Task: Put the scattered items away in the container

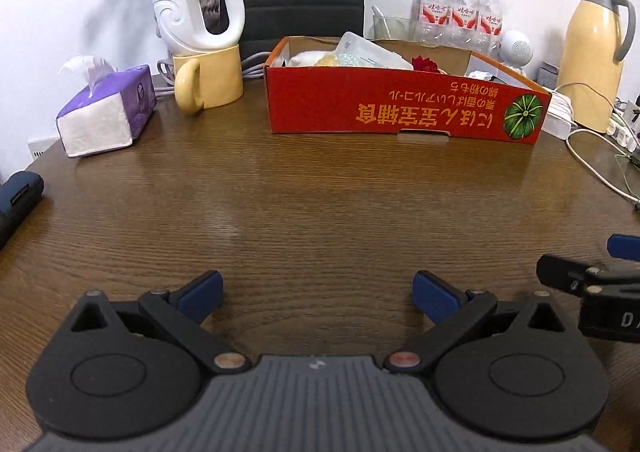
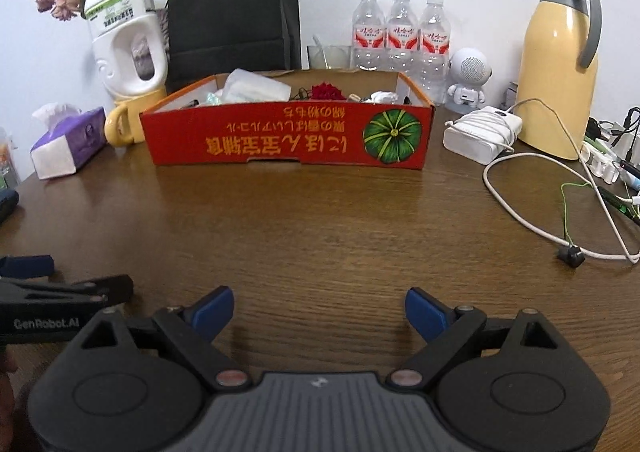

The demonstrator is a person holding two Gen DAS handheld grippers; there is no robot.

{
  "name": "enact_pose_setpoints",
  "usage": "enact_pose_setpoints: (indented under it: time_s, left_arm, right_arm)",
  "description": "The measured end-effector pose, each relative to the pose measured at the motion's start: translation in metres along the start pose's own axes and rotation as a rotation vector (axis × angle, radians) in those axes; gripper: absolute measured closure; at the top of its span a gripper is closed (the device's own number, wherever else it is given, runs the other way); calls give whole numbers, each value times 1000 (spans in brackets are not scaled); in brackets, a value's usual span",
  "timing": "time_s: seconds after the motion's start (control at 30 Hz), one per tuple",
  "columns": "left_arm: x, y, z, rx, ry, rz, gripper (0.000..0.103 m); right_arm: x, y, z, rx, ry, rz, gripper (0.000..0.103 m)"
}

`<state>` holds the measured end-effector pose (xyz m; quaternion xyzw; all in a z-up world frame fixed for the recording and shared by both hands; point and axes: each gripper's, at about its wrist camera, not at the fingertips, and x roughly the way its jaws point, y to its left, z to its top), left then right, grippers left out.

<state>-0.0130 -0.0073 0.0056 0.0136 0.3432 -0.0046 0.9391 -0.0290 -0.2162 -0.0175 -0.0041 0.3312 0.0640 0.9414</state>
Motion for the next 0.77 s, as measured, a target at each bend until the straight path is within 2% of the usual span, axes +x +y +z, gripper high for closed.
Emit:
enact_pose_setpoints:
  time_s: [0.13, 0.37, 0.77]
  left_arm:
    - [0, 0, -1, 1, -4, -3, 0]
    - [0, 0, 0, 1, -4, -7, 0]
    - [0, 0, 0, -4, -3, -11, 0]
  right_arm:
    - [4, -1, -2, -2, 12, -32, 9]
    - [5, -2, -4, -3, 18, -28, 0]
    - [7, -2, -3, -6, 23, -16, 0]
